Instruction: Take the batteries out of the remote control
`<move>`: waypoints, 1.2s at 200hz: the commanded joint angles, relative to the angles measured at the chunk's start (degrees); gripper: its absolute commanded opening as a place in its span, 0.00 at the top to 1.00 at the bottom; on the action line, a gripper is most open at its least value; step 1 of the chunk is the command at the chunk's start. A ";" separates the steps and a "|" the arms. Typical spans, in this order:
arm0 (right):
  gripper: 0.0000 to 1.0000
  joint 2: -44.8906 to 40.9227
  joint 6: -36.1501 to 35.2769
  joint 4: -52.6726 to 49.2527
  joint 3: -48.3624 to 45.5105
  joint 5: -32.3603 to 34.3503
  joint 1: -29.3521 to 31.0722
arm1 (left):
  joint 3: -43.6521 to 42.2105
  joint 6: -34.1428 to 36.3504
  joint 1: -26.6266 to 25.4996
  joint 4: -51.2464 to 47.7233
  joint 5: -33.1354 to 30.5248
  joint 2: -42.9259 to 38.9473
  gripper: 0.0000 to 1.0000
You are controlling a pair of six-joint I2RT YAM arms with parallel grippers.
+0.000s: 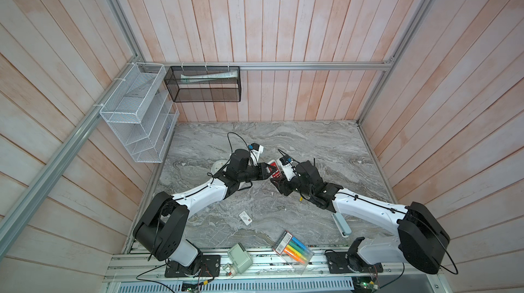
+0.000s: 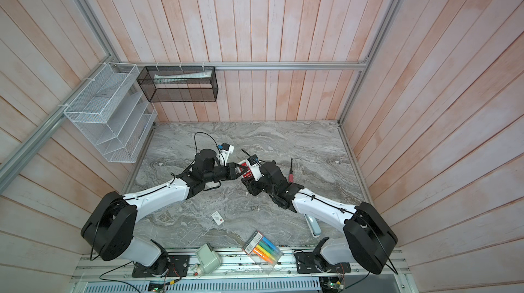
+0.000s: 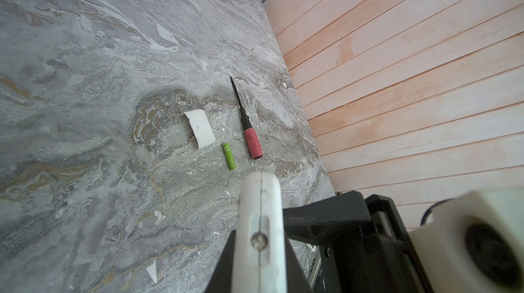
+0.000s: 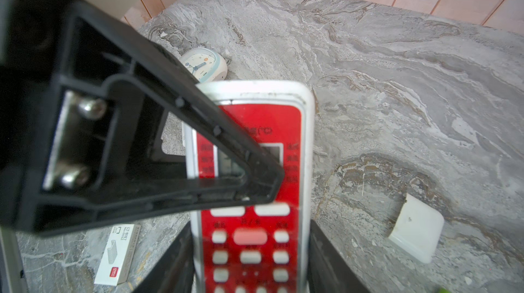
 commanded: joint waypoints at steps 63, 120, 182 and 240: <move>0.47 0.89 -1.54 2.76 2.58 -0.25 0.34 | 0.98 -1.28 -0.01 0.74 -0.81 -0.92 0.91; 0.35 0.99 -2.73 2.35 2.83 0.14 0.36 | -0.34 -2.39 0.21 0.74 -4.64 -2.75 0.96; 0.27 -1.65 -4.79 1.20 1.91 4.44 0.46 | 0.70 -3.42 0.91 -2.40 -10.28 -3.61 0.97; 0.27 -3.44 -9.62 0.65 0.92 13.65 2.97 | 1.86 -6.82 1.60 -5.35 -17.81 -4.71 0.97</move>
